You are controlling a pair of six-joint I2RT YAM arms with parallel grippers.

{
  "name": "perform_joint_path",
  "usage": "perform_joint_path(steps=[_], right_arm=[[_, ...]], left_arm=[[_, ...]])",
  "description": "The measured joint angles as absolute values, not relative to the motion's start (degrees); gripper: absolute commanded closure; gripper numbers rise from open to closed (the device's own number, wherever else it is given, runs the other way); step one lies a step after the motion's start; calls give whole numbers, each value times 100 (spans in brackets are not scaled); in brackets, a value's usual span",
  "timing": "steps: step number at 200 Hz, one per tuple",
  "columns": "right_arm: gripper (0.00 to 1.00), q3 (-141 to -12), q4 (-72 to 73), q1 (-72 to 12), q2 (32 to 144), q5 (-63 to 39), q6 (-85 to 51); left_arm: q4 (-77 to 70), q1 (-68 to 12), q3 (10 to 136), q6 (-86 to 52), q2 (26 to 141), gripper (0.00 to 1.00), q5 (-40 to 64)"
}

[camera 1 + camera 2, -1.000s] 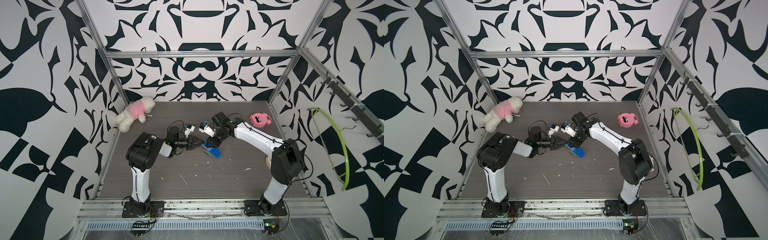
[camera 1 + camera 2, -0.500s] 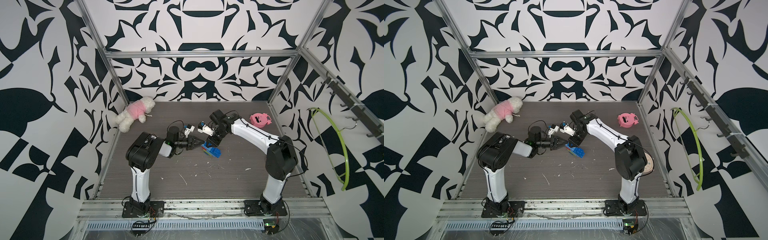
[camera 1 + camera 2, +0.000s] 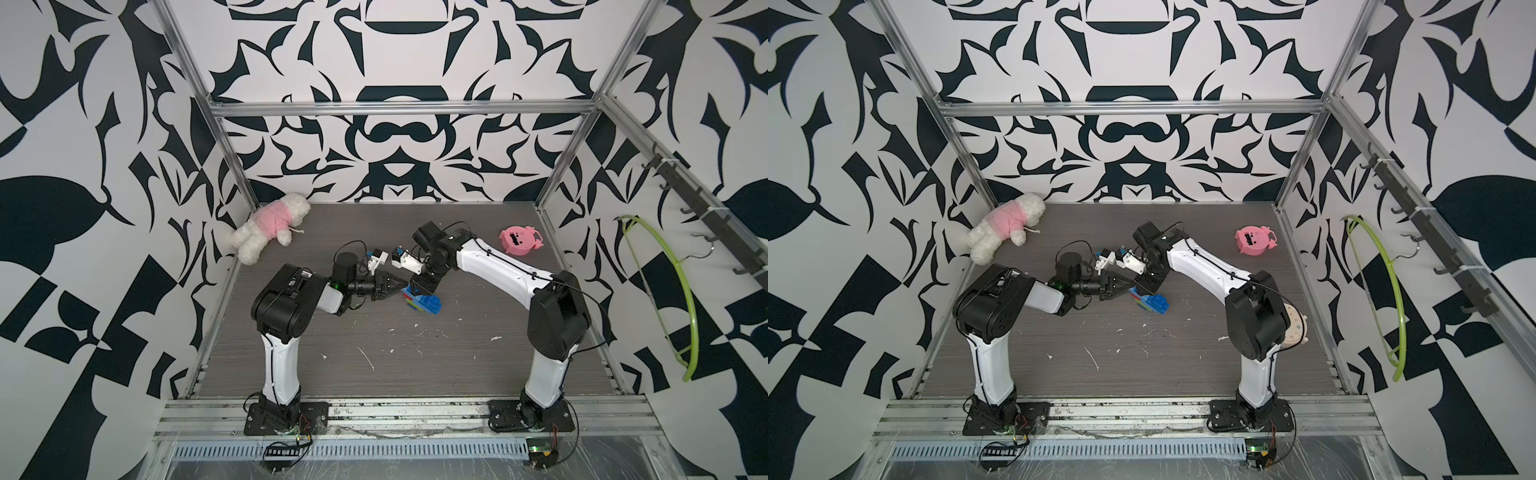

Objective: Assemble a heart with lego
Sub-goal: Assemble the lego brick with the lego brick, then place the lego brick at the center of the board.

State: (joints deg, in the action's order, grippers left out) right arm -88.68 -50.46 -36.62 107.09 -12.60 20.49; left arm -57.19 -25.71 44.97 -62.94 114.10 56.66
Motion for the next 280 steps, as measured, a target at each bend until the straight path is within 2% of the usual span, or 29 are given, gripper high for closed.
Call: perform_joint_path(steps=[71,84,113,137,168,201,237,280], right_arm=[[87,-10060,-6088,-3785,11511,-1035,1942],[82,-10064,-6097,-3793,11504,-1017,1935],[60,-9909,-6001,-3830,11365,-1050,1868],[53,-9706,-5883,-3885,11251,-1068,1680],[50,-9349,-5500,-3848,10965,-1138,1457],[49,-8873,-4982,-3570,10147,-1444,1144],[48,-8471,-4440,-3205,9404,-1695,773],[48,-8195,-4112,-3109,9229,-1745,523]], left_arm=[[-5542,-2504,4497,-6285,11404,86,5612],[-5476,-2506,4493,-6243,11367,84,5586],[-5430,-2526,4338,-6154,11227,84,5485],[-5557,-2547,4213,-6132,11135,87,5443],[-5662,-2554,4119,-6211,11085,87,5288],[-5741,-2550,4080,-6512,11083,91,5100],[-5992,-2523,3933,-7258,11074,91,4731],[-6034,-2512,3760,-8265,10949,94,4265]])
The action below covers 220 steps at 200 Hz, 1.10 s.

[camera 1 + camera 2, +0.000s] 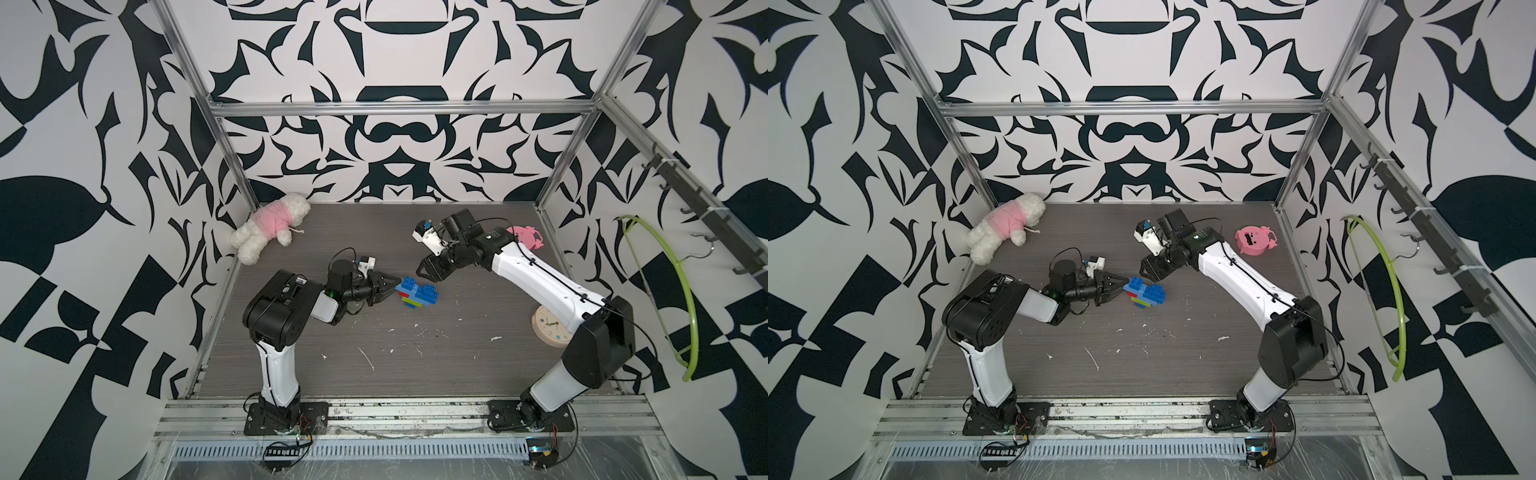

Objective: Assemble a heart with lego
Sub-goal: Place the lego brick at the center of the board.

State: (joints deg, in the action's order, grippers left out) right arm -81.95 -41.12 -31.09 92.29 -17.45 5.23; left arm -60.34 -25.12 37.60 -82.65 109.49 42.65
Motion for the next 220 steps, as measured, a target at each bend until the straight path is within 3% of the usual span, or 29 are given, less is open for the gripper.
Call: perform_joint_path(steps=[66,112,142,168,220], right_arm=[[48,-7972,-3942,-3109,9218,-1754,419],[48,-7669,-3833,-3109,9048,-1750,399],[48,-7564,-3743,-3092,8943,-1752,392],[48,-7437,-3671,-3050,8860,-1758,360],[48,-7063,-3321,-3006,8847,-1730,32]], left_arm=[[-6855,-2331,3238,-10208,11085,90,3498],[-8051,-2316,3085,-11463,11710,65,2993],[-8093,-2320,3035,-11426,11727,51,2679],[-7808,-2320,3035,-11371,11592,44,2561],[-6661,-2233,2823,-10897,10916,44,2447]])
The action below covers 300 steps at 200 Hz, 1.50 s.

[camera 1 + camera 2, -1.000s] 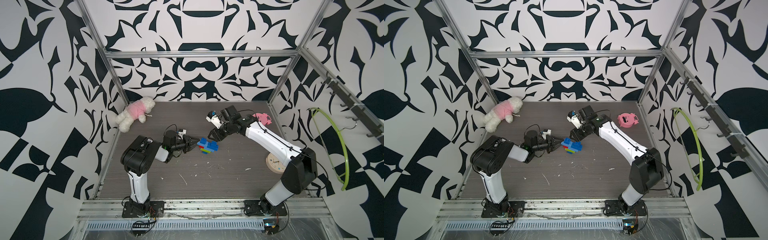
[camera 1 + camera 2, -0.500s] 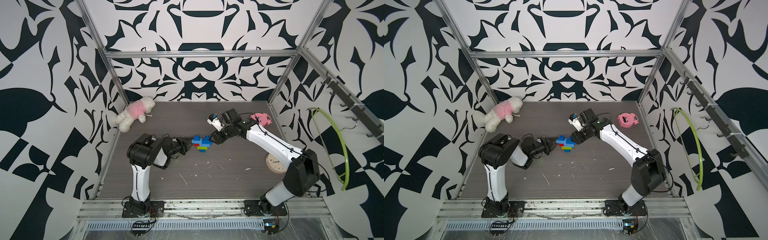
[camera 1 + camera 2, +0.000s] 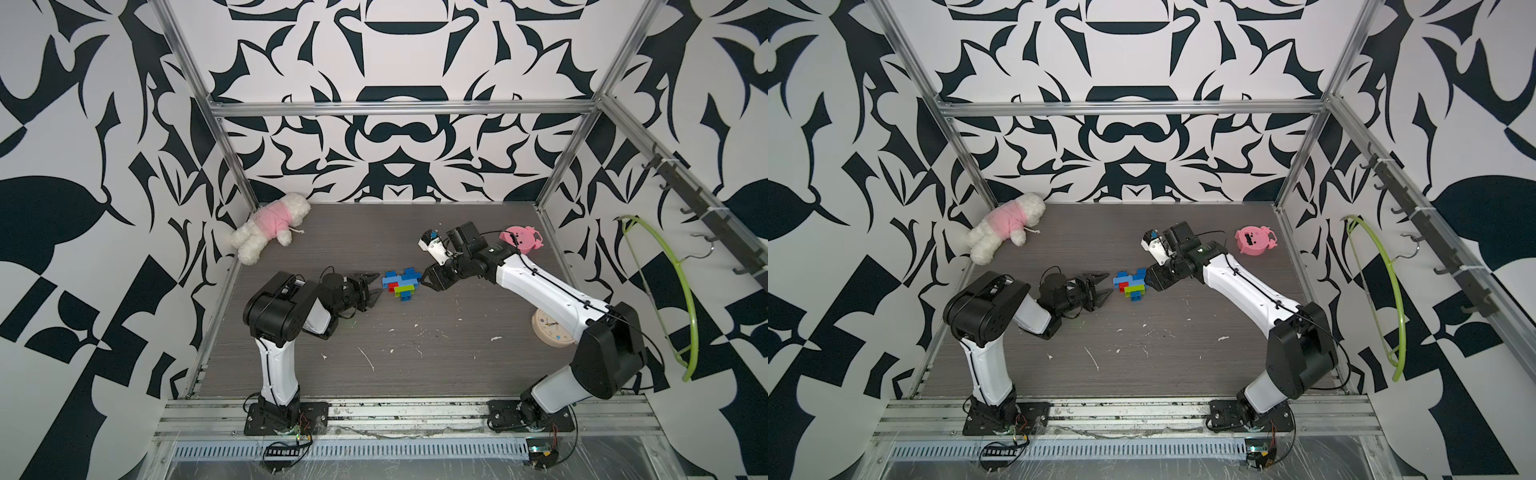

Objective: Assemble a heart with lego
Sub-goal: Place the lego brick at the center of the board, then adjust the lego brick at the center of the board.

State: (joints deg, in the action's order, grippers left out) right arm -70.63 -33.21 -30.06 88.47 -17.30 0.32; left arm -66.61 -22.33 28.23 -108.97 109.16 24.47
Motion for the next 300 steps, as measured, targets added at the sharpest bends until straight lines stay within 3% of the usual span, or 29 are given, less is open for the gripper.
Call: perform_joint_path(steps=[48,85,143,210,250,266,289,300], right_arm=[[59,-5951,-2250,-2930,9227,-1667,-1170],[65,-5909,-1671,-2856,10031,-1474,-1710],[67,-7463,-1638,-2827,11454,-1100,-1798],[67,-9286,-1645,-2886,12709,-1562,-1811],[62,-9131,-1815,-2882,12241,-1452,-1612],[55,-8670,-1850,-2869,11552,-1205,-1391],[47,-7666,-1601,-2851,10158,-725,-875],[43,-7061,-1354,-2829,9369,-489,-655]], left_arm=[[-3579,-2008,3483,-8967,9524,46,2220],[-1653,-1966,4416,-7360,8746,45,1763],[-744,-1955,3907,-6479,8204,44,1330],[-272,-1800,3277,-6077,7019,40,882],[56,-1260,3227,-5570,6182,29,703],[237,-1004,3221,-5166,5885,22,502],[351,-792,3218,-4512,5518,0,-145],[370,-753,3208,-4110,5358,1,-607]])
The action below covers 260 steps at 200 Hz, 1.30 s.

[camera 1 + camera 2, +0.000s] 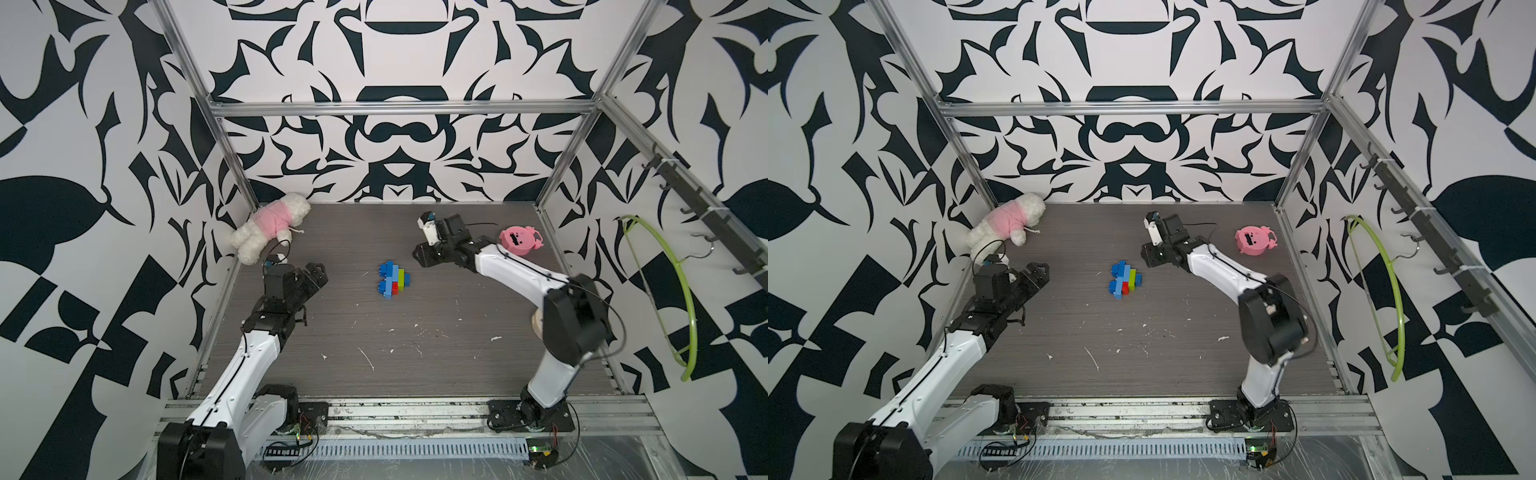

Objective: Assemble a heart with lego
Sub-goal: Adjust the lego brick at the center of the board, then reset both arms

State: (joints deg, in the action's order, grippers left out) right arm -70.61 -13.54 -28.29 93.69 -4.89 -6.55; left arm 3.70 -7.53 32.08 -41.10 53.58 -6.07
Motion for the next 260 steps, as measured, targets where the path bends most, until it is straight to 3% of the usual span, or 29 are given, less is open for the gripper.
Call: perform_joint_path(steps=[13,29,39,68,106,175,217,260], right_arm=[[37,-6318,-989,-2783,8484,-152,-399],[15,-5341,-384,-2716,7507,513,-126],[8,-4716,99,-2681,7061,1044,-97],[7,-3122,1345,-2471,6622,2364,248],[3,-2543,2110,-1931,7166,3068,502],[3,-2449,3548,-1208,8274,2294,462],[3,-1881,4751,-974,8899,1833,364],[4,-1887,4928,-670,8993,1466,200]], left_arm=[[281,-727,3118,-3697,5175,1,-1267],[-51,-668,2860,-3103,5028,1,-1837],[-357,-637,2650,-2724,5022,1,-2156],[-1299,-434,2053,-1935,5352,1,-2757],[-2862,163,1496,-1420,6222,1,-2576],[-5415,366,1649,-705,8879,1,-1070],[-5236,381,2025,-607,8899,1,-666],[-5111,381,2185,-593,8895,1,-561]])
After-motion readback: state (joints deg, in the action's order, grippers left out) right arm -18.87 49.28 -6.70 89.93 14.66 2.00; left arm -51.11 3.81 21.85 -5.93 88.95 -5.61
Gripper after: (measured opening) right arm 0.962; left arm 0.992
